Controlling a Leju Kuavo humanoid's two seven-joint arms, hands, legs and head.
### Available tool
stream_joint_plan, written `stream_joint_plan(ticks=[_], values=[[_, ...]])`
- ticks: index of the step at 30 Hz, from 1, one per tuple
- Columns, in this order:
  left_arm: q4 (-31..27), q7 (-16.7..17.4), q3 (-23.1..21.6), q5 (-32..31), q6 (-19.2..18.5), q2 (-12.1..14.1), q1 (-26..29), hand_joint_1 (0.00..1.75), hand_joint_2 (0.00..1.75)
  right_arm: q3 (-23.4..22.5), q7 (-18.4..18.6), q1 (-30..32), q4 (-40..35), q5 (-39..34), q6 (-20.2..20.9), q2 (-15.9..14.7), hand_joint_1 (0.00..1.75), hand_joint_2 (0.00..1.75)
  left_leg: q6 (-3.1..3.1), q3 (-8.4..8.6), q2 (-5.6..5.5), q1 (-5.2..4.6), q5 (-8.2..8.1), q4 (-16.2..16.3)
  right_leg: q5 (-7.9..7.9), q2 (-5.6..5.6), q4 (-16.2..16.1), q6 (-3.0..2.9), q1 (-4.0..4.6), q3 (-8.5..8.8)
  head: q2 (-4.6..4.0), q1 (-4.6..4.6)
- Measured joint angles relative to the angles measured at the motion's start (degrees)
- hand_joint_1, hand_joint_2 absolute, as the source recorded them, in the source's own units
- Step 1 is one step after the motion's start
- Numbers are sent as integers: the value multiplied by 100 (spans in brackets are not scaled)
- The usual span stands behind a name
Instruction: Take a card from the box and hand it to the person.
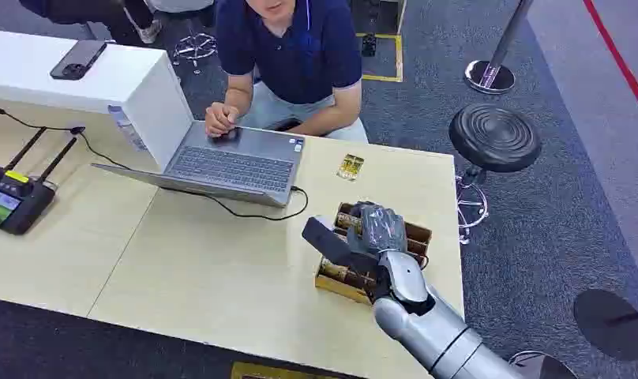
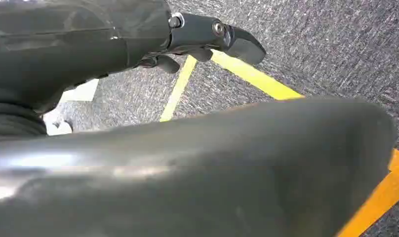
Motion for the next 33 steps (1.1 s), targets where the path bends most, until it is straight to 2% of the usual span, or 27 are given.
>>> stream_joint_plan(ticks=[3, 8, 10, 11, 12, 13, 19, 20, 28, 33], values=[[0, -2, 0, 0, 0, 0, 0, 0, 0, 0, -4, -4, 17, 0, 11, 4, 98, 175, 0, 0, 0, 0, 0, 0, 0, 0, 0, 0, 0, 0, 0, 0], [0, -6, 0, 0, 0, 0, 0, 0, 0, 0, -24, -7, 26, -2, 57, 9, 113, 175, -2, 1, 0, 0, 2, 0, 2, 0, 0, -1, 0, 1, 0, 0], [0, -13, 0, 0, 4, 0, 0, 0, 0, 0, -44, -10, 31, -7, 59, 15, 131, 175, -2, 1, 0, 0, 2, 0, 3, 0, 0, -2, 0, 0, 0, 0], [0, -26, 0, 0, 7, 0, 0, 0, 0, 0, -55, -10, 33, -9, 59, 17, 131, 175, -2, 1, 0, 0, 2, 0, 3, 0, 0, -2, 0, 0, 0, 0], [0, -31, 0, 0, 7, 0, 0, 0, 0, 0, -61, -10, 33, -9, 59, 17, 154, 175, -2, 1, 0, 0, 3, 0, 3, 0, 0, -2, 0, 0, 0, 0], [0, -37, 0, 0, 7, 0, 0, 0, 0, 0, -70, -10, 35, -13, 59, 17, 168, 175, -2, 1, 0, 0, 3, 0, 3, 0, 0, -2, 0, 0, 0, 0], [0, -46, 2, 0, 15, 0, 0, 0, 0, 0, -103, -22, 48, -31, 52, 20, 175, 175, -3, 1, 0, 0, 3, 0, 3, 0, 0, -2, 0, 0, 0, -2], [0, -52, 0, 0, 17, 0, 0, 0, 175, 0, -105, -22, 52, -31, 50, 20, 175, 175, -3, 1, 0, 0, 3, 0, 3, 0, 0, -2, 0, 0, 0, 0], [0, -98, 0, -46, 144, 0, -1, 0, 175, 0, -122, -22, 59, -33, 28, 20, 175, 175, -3, 1, 0, 0, 3, 0, 3, 1, 0, -3, 0, 0, 0, 0], [0, -240, 2, 0, 232, 2, -1, 0, 175, 0, -247, -16, 61, -33, -158, 17, 175, 175, -3, 1, 0, 0, 3, 0, 3, 1, 0, -3, 0, -1, 0, 0]])
